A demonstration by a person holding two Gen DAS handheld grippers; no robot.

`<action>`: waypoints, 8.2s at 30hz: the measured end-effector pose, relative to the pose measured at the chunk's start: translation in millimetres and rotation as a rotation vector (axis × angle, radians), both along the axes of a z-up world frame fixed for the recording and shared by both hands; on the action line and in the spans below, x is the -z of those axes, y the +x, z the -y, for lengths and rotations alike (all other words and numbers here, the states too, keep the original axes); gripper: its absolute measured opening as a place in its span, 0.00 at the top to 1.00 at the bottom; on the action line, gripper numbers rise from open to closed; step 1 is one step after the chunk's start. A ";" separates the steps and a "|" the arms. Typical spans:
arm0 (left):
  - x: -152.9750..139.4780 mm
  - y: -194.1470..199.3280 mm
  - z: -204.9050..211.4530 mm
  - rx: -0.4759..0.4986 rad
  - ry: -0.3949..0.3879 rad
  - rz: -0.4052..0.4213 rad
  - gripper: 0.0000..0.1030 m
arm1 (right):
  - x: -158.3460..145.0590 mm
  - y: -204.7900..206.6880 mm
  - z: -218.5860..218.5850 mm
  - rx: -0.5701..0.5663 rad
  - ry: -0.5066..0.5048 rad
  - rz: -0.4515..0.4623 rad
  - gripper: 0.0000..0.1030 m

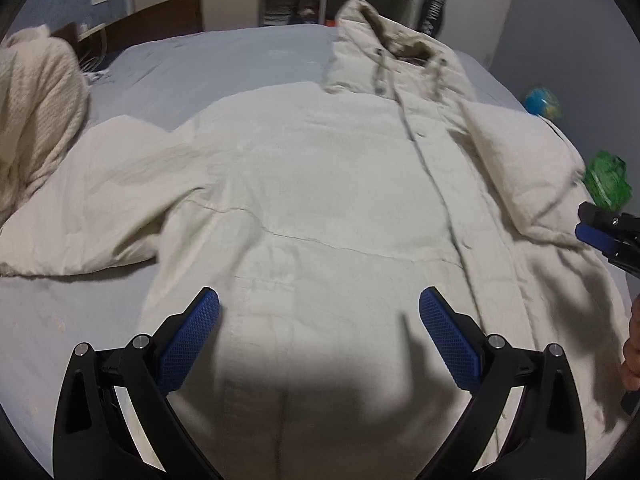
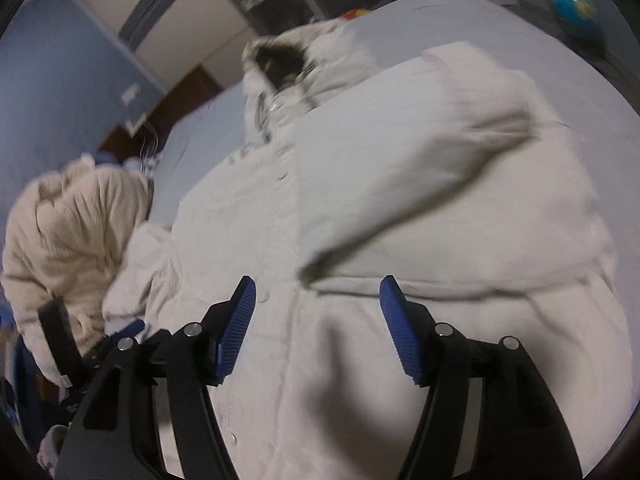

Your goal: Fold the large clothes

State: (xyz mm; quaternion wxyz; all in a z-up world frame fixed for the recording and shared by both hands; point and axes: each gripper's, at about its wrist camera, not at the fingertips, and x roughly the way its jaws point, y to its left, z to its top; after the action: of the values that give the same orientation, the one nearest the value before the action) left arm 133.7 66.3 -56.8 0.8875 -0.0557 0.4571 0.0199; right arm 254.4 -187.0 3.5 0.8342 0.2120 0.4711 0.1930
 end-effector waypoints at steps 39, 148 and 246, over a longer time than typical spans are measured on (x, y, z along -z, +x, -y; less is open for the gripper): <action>-4.2 143.9 274.2 0.434 0.431 -0.015 0.31 | 61.1 -25.0 143.3 0.531 0.131 -0.066 0.39; 39.5 -45.8 -345.6 -0.807 -0.312 0.014 0.31 | 5.2 -60.0 55.3 0.275 -0.243 0.064 0.32; -46.0 -10.2 -25.4 -0.065 -0.144 0.098 0.43 | -3.0 -63.6 33.5 0.132 -0.206 0.105 0.32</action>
State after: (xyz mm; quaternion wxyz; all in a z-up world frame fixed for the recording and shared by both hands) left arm 123.5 91.7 -10.8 0.9013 -0.1353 0.4113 0.0132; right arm 190.8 -220.6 6.4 0.8858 0.1452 0.4294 0.0990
